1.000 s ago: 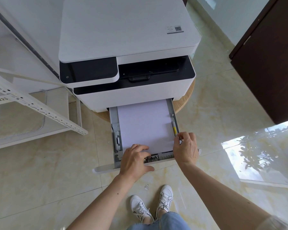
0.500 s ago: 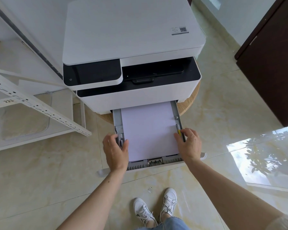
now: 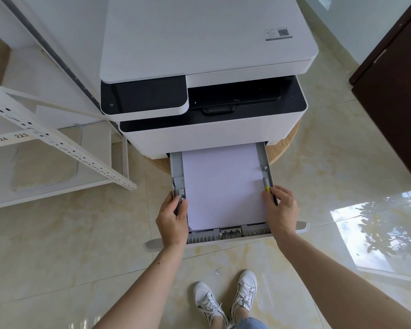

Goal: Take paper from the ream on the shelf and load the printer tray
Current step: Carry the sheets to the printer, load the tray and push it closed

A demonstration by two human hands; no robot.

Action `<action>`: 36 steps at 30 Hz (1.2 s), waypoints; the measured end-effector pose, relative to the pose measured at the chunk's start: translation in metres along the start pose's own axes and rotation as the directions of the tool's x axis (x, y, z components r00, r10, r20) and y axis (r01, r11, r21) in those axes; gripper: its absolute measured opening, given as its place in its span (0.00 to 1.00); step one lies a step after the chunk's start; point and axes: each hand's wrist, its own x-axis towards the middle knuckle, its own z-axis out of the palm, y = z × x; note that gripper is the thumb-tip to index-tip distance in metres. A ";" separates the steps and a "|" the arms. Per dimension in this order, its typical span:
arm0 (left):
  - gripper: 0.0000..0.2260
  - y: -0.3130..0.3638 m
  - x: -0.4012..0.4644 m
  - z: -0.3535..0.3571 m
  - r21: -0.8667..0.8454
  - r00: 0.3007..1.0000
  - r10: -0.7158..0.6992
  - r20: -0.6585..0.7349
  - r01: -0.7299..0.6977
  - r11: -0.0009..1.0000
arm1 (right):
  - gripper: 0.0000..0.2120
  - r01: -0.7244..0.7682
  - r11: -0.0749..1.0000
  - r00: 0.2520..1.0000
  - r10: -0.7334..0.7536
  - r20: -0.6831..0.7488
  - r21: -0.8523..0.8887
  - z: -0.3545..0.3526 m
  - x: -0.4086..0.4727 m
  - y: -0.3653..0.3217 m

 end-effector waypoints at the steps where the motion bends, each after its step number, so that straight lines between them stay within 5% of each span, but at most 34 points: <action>1: 0.11 0.001 0.000 0.000 -0.011 1.000 0.003 -0.003 -0.003 1.000 | 0.08 0.006 1.000 1.000 -0.006 0.002 -0.001 0.000 0.000 0.000; 18: 0.19 0.002 -0.002 -0.010 0.029 0.987 -0.079 0.137 0.076 0.997 | 0.14 0.029 0.993 0.995 -0.018 0.096 -0.112 -0.012 -0.001 -0.007; 27: 0.36 0.008 -0.007 -0.034 0.199 0.905 -0.006 0.426 -0.088 0.976 | 0.40 0.248 0.905 0.864 -0.046 0.501 -0.345 -0.048 -0.002 -0.013; 36: 0.64 0.007 -0.004 -0.056 0.377 0.750 -0.087 0.656 -0.225 0.899 | 0.61 0.287 0.842 0.782 0.070 0.620 -0.457 -0.063 -0.003 -0.012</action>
